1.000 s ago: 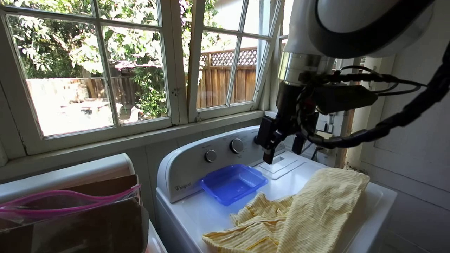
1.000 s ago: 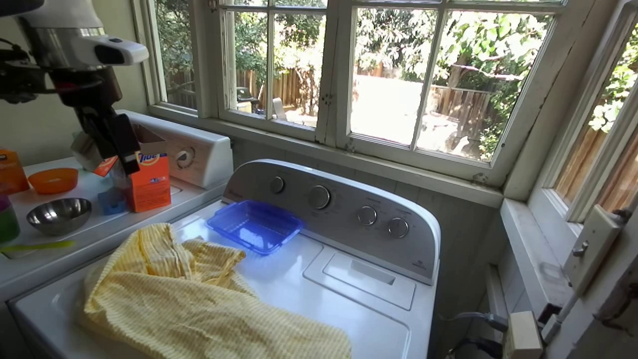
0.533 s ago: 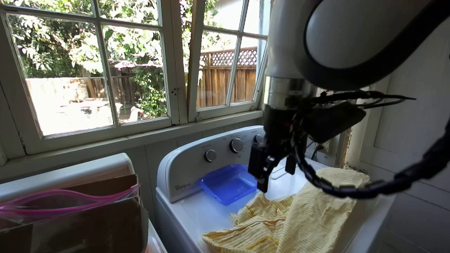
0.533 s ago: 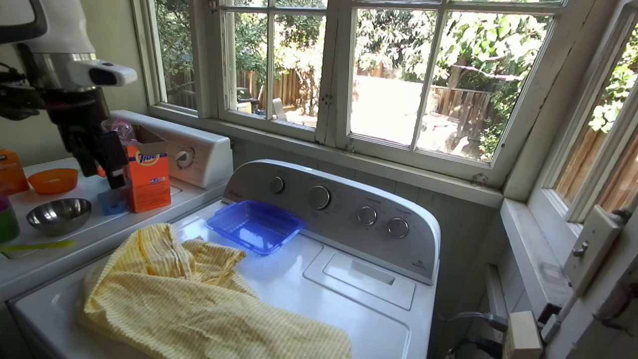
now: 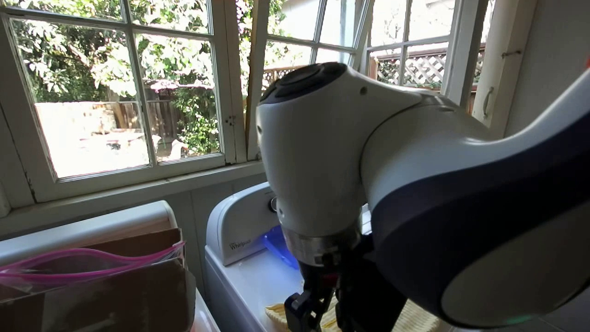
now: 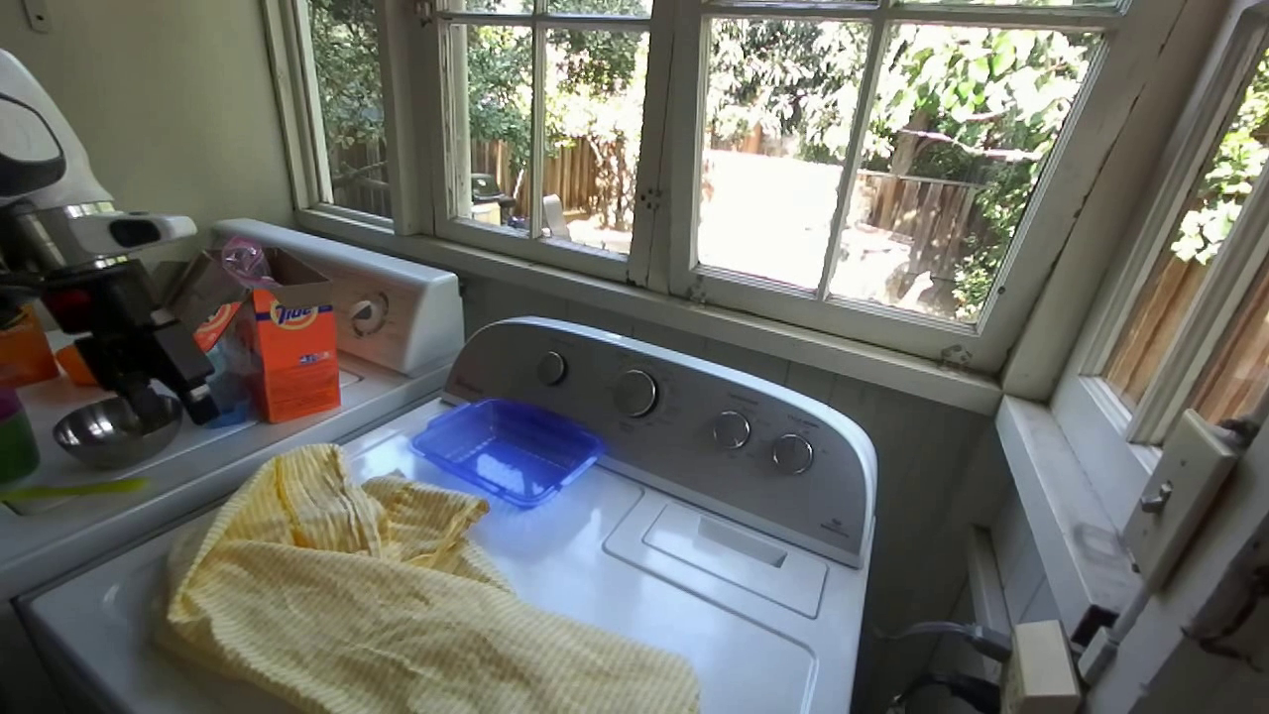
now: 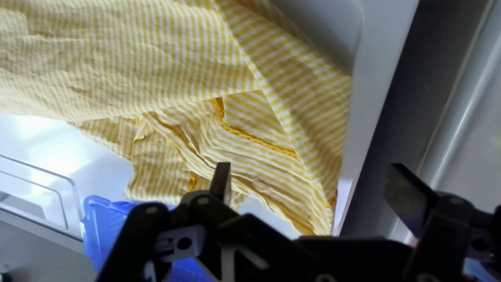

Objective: Fold the yellow towel from left to right then move it to the left.

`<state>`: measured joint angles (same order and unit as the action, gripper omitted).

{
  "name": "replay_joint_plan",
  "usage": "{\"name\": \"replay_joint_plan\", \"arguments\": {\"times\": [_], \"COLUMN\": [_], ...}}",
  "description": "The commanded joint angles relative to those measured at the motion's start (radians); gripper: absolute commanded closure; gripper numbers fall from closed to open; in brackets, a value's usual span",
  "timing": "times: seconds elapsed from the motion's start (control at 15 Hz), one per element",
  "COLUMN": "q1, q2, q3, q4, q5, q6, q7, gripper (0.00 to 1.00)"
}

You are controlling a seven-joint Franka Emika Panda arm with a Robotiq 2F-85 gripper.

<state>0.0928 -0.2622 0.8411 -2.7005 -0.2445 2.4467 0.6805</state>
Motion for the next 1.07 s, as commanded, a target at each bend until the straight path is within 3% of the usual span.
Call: {"name": "replay_joint_plan", "arguments": {"times": [0.0, 0.47, 0.53, 1.0], "q1": [0.022, 0.001, -0.059, -0.207], "q2": [0.027, 0.062, 0.077, 0.198], "q3": [-0.022, -0.014, 0.050, 0.205], "q4": [0.011, 0.029, 0.035, 0.072], "q5": [-0.038, -0.069, -0.101, -0.494], "q6": [-0.004, 0.011, 0.016, -0.079], "q7": [0.033, 0.063, 0.108, 0.490], "gripper": [0.00, 0.00, 0.00, 0.00]}}
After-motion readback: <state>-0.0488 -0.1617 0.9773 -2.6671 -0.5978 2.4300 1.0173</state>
